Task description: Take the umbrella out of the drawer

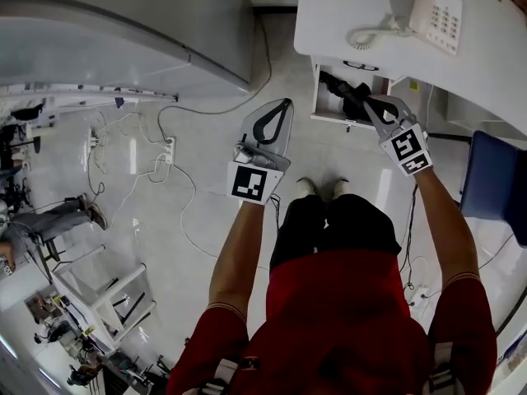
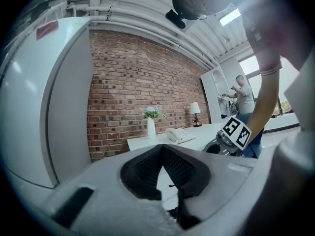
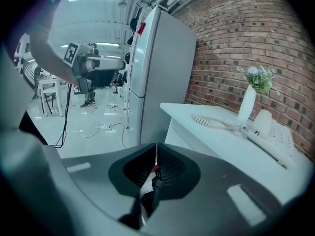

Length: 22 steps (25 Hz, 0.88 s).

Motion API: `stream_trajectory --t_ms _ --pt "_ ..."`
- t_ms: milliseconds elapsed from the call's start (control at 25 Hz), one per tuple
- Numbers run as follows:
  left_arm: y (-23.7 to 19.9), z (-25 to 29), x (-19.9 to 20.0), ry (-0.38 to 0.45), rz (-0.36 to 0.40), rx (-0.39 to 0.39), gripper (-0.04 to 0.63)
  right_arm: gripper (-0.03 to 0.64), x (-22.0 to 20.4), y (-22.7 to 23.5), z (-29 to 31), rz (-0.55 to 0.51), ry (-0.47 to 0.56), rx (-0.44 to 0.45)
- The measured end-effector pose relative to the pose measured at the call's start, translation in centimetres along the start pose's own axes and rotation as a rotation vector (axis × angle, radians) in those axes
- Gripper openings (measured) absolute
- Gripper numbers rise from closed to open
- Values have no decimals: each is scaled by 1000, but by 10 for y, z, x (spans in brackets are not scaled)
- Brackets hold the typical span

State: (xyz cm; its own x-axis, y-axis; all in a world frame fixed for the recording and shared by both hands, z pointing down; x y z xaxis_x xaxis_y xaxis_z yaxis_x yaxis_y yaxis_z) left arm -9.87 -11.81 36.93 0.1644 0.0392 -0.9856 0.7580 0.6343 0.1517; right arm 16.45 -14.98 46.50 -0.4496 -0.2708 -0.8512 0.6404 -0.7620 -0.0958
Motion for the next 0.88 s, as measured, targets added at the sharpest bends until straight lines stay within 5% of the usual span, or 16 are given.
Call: stream_trajectory --t_ms 880 --pt "-16 31 -153 15 3 -75 8 133 -130 6 132 -30 -163 52"
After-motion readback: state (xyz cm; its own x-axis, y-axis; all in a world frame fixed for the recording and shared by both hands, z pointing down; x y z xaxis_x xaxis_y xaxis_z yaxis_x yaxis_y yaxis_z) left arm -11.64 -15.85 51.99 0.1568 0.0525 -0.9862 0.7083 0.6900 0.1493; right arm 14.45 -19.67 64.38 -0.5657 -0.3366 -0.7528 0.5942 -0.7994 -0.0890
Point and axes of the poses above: the fingertips, and each gripper's own axes: z forward along the fingers, y to its right, x out of its top, the point moved 9 cm from there along -z, backward along the fingers, and after that the axes turned 4 degrees about z, right-handed, at the moved point
